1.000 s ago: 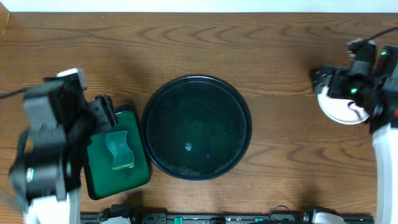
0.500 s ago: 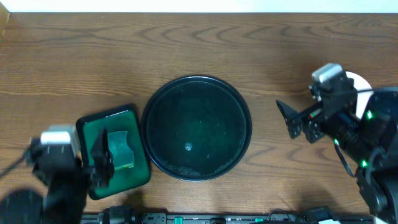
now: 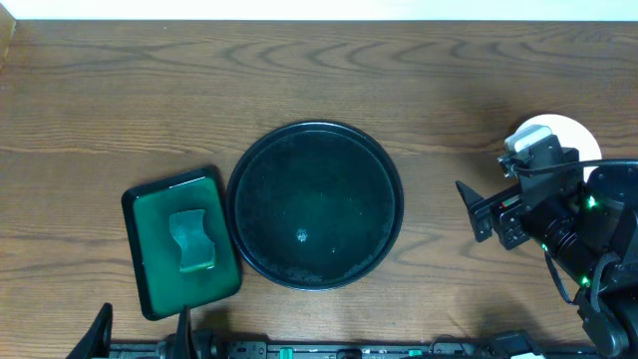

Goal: Clean dirty plates on tray and stack at the side

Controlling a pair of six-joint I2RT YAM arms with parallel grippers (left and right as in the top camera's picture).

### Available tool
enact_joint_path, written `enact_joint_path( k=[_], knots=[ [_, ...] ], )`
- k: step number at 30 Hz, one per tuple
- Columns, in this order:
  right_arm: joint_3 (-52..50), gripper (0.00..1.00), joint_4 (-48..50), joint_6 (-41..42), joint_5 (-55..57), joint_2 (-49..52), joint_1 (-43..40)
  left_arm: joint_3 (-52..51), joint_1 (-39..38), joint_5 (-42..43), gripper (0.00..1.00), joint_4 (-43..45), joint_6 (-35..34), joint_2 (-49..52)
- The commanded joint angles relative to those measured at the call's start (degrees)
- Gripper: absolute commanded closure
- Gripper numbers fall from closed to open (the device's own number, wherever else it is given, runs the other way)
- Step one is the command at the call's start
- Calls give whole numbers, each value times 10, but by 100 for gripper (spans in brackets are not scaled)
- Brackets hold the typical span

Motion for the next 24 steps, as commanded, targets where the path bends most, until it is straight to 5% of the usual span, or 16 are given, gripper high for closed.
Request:
enact_joint_path(
  k=[1, 12, 24],
  knots=[
    [7, 1, -5, -5, 12, 0, 4, -5, -1, 7, 17, -37, 4, 2],
    [7, 1, -67, -5, 12, 1, 4, -8, -1, 2, 16, -169, 4, 2],
    [7, 1, -92, -5, 12, 1, 4, -8, -1, 3, 16, -202, -26, 2]
  ],
)
